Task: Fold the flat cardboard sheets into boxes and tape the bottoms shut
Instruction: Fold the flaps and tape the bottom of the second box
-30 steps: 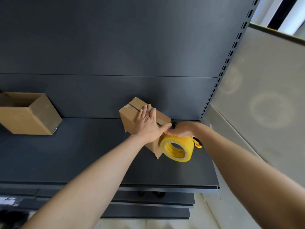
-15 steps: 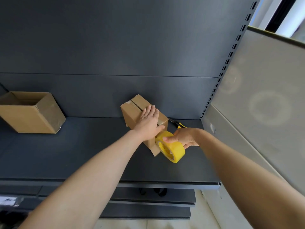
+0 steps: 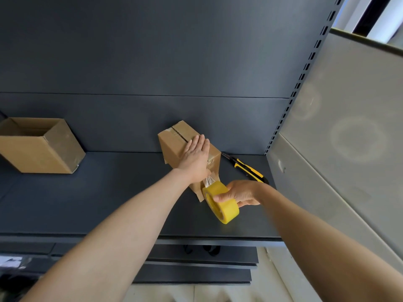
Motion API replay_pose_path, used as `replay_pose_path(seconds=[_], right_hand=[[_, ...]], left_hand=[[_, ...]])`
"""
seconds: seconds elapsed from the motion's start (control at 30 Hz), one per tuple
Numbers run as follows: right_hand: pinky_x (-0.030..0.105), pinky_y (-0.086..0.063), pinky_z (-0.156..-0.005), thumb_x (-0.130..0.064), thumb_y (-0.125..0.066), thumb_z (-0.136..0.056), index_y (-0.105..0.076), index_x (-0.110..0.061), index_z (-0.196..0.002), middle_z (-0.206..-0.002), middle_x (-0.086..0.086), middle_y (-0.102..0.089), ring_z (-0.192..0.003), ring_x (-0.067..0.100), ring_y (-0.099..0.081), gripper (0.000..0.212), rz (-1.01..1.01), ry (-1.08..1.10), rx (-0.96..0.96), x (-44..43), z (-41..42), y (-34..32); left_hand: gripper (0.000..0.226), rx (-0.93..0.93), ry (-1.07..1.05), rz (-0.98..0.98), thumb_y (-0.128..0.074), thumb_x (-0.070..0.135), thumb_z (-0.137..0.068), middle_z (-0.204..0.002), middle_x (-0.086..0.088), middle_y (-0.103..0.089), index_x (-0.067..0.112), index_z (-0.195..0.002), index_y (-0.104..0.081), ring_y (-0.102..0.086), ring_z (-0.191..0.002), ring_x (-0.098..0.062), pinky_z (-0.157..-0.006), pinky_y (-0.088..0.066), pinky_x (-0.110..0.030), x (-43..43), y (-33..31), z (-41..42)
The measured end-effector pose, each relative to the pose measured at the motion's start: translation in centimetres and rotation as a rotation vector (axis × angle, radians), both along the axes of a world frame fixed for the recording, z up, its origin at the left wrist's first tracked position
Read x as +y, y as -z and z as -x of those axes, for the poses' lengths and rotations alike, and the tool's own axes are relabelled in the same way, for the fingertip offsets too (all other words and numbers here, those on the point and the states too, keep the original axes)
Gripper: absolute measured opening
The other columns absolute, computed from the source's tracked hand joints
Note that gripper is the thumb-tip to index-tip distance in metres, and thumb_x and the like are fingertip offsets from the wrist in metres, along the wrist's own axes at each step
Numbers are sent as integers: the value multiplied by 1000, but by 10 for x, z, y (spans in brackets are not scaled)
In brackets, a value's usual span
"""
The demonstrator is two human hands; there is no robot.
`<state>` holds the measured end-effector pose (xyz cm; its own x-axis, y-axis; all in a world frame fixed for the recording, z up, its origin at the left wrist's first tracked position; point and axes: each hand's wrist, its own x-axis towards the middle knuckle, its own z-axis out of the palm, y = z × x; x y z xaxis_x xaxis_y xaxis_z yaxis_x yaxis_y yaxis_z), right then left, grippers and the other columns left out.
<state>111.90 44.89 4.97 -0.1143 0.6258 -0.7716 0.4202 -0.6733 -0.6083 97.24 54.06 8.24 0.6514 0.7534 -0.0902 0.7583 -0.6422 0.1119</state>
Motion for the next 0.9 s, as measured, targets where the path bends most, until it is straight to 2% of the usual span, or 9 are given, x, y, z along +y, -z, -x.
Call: replay_pose_path(seconds=[0.23, 0.4, 0.5, 0.57, 0.63, 0.67, 0.73, 0.8, 0.9], right_hand=[[26, -54, -75, -37, -74, -78, -60, -17, -103, -101, 0, -69, -93, 15, -65, 35, -19, 50, 51, 6, -2, 2], [34, -55, -80, -23, -70, -85, -62, -15, -102, -98, 3, -71, -94, 17, -67, 20, -7, 35, 100, 10, 3, -1], [42, -53, -89, -24, -69, -87, -60, -12, -109, -109, 9, -68, -104, 24, -64, 27, -16, 29, 89, 13, 6, -4], [44, -52, -92, -24, -69, -86, -58, -10, -113, -112, 11, -67, -106, 26, -63, 32, -15, 24, 89, 15, 5, -5], [44, -52, -90, -23, -70, -86, -58, -8, -116, -112, 12, -67, -104, 25, -64, 36, -22, 23, 98, 16, 3, -4], [43, -53, -89, -23, -70, -86, -58, -8, -116, -112, 12, -68, -103, 25, -64, 36, -30, 22, 100, 16, 3, -4], [41, -53, -88, -22, -70, -85, -59, -7, -114, -111, 11, -68, -102, 23, -65, 34, -51, 21, 102, 16, 2, -3], [39, -53, -88, -19, -71, -84, -61, -8, -110, -109, 10, -68, -100, 21, -65, 30, -49, 11, 117, 16, -2, -4], [37, -51, -90, -17, -67, -87, -61, -10, -115, -115, 8, -68, -107, 22, -63, 30, 20, -46, 145, 15, -16, -6]], left_hand=[[89, -57, 47, -33, -63, 33, -88, -159, -11, -1, 7, -151, -6, 2, -147, -22, -116, 4, -30, -1, 0, 1], [59, -310, 68, -44, -58, 33, -91, -152, -5, -34, 9, -142, -40, -25, -142, -18, -112, -17, -25, -20, -3, 21], [30, -585, -33, -180, -58, 28, -93, -124, -5, -60, 8, -116, -63, -54, -115, -21, -87, -37, -22, -39, -3, 32], [19, -697, -138, -292, -62, 27, -91, -95, -5, -63, 8, -91, -64, -57, -87, -22, -72, -41, -27, -54, -1, 35], [26, -734, -207, -337, -66, 26, -87, -73, -3, -56, 9, -71, -56, -51, -67, -21, -61, -39, -29, -69, 8, 37], [32, -724, -229, -310, -66, 26, -87, -65, 0, -53, 10, -64, -52, -50, -61, -22, -57, -37, -28, -77, 16, 37], [38, -673, -367, -34, -62, 36, -89, -60, 5, -51, 15, -60, -47, -54, -61, -23, -54, -37, -29, -90, 32, 35], [36, -635, -621, 331, -56, 47, -89, -70, 3, -60, 17, -70, -54, -61, -72, -22, -62, -47, -33, -94, 44, 28], [40, -853, -959, 693, -59, 49, -86, -94, -6, -69, 10, -95, -61, -66, -85, -23, -76, -54, -35, -89, 48, 10]])
